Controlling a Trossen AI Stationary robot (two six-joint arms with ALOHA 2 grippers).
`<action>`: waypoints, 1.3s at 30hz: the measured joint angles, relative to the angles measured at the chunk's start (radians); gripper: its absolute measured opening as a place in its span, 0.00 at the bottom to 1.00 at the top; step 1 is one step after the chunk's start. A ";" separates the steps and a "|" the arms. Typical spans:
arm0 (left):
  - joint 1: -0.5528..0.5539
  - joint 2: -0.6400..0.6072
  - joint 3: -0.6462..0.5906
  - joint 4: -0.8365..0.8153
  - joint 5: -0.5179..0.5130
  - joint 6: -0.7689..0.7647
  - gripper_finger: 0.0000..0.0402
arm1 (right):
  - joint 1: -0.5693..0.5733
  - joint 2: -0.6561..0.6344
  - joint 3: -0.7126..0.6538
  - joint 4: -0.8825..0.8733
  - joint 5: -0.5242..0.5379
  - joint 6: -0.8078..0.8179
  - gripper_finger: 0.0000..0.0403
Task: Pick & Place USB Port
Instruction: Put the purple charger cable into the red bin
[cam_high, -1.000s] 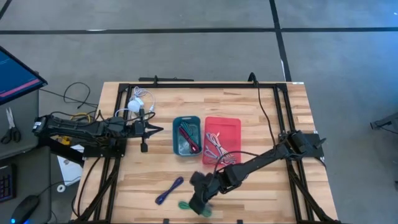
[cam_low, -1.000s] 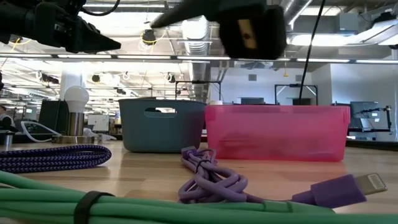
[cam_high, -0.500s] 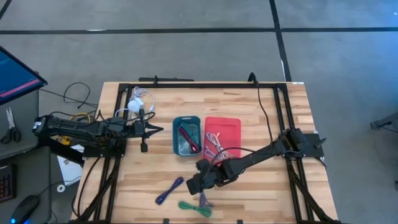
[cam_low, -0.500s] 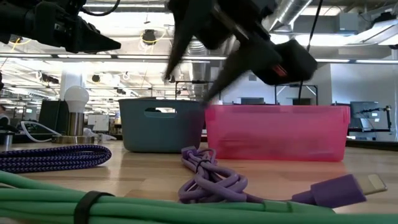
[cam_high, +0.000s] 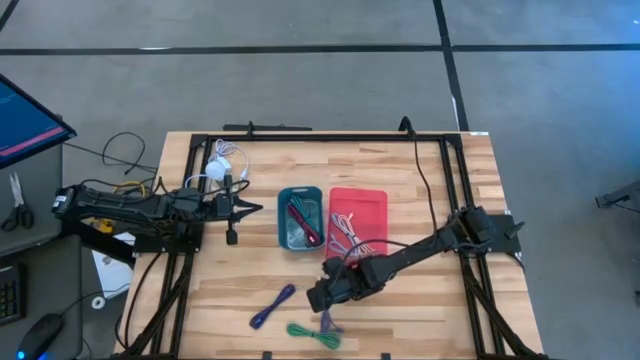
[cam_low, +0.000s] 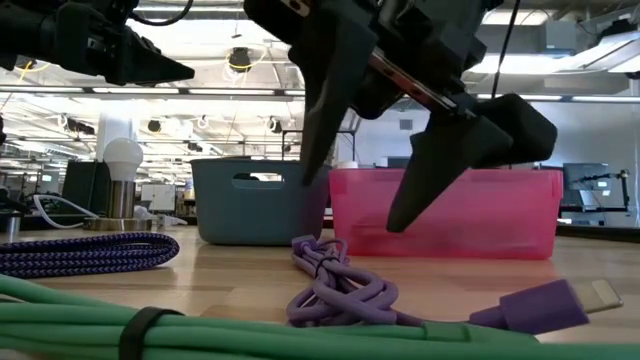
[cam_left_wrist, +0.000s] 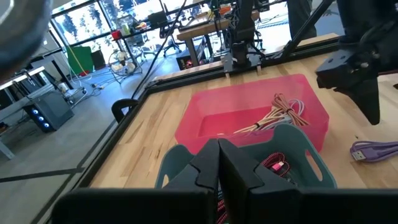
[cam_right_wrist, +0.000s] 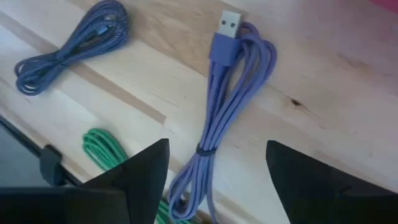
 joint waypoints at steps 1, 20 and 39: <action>0.000 0.000 0.000 0.000 0.000 0.000 0.02 | 0.000 0.000 -0.004 0.008 0.000 0.001 0.64; 0.000 0.000 0.000 0.000 0.000 0.000 0.02 | -0.005 -0.002 -0.155 0.258 0.002 0.034 0.61; 0.000 0.000 0.000 0.000 0.000 0.000 0.02 | -0.038 0.018 -0.176 0.345 0.039 -0.020 0.34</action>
